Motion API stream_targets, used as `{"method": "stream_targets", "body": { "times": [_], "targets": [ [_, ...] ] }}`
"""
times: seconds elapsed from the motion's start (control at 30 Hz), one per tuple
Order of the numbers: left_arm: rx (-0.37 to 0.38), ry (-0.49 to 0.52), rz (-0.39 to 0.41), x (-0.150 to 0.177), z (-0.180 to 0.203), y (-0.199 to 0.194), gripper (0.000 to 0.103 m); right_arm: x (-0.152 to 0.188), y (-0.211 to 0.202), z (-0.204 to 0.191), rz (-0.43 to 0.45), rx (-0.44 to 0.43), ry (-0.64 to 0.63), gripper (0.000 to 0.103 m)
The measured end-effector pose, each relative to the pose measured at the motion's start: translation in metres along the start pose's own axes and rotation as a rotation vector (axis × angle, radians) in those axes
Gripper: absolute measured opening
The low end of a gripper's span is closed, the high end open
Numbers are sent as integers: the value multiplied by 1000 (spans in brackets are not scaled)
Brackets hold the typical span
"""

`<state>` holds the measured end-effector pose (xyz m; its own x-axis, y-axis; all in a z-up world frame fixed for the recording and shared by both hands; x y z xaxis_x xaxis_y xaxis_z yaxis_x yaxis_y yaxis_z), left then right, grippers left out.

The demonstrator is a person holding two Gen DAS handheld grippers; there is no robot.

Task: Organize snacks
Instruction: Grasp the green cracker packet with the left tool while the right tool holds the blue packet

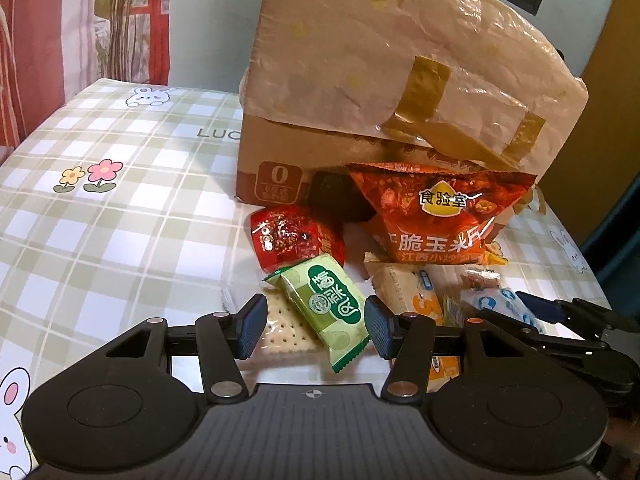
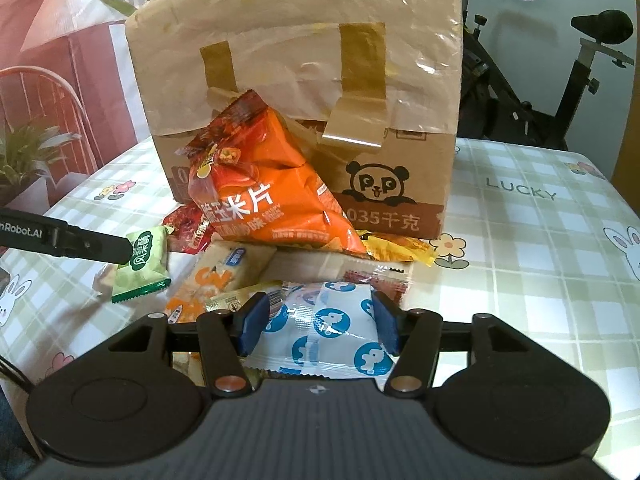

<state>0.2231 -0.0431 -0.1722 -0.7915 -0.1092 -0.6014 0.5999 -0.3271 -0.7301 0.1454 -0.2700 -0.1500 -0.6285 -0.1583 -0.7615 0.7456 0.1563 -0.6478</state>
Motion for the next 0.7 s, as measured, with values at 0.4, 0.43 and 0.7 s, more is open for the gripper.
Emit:
{"method": "stream_targets", "body": {
  "times": [0.4,0.43,0.7],
  "targets": [
    [-7,4,-15,2,9,14,57,6,-3,4,-29,9,29,52],
    [-18,11,-14,2,12,16,57,6,-3,4,-25,9,29,51],
    [-102,54,22,0,26,34,58,6,-4,2,-17,6,20,51]
  ]
}}
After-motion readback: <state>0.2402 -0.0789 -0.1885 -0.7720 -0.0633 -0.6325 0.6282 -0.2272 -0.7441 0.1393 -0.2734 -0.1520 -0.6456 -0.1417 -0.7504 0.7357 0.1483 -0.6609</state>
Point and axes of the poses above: each gripper's, at about its wrist camera, not at the fingertips, and y roughly the way its jaws point, z to its right, x to its underside, the point moved 1 cm from there along y, roughly the way its jaws point, and after that the axes turned 10 degrees about -y, right-handed, at the moved point
